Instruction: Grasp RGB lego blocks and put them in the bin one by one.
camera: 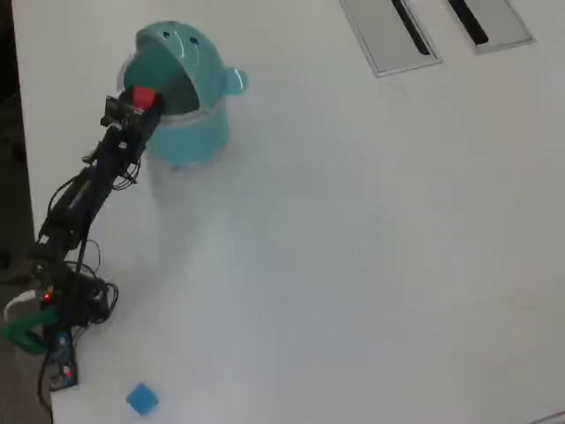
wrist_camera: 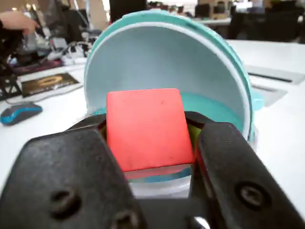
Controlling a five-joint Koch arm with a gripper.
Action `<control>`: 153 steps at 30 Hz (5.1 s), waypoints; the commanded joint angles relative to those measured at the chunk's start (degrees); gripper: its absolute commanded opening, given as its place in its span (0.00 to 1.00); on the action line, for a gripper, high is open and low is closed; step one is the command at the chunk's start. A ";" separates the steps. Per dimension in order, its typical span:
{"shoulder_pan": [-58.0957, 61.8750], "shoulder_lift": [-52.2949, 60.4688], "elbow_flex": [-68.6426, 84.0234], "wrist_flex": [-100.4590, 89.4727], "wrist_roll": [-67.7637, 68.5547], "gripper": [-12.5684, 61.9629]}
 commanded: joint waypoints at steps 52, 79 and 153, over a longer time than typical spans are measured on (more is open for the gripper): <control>-2.02 12.30 9.76 -9.76 -20.74 0.60; -13.18 31.64 40.25 -7.91 -15.21 0.62; -24.96 -18.81 14.85 -5.01 -17.31 0.62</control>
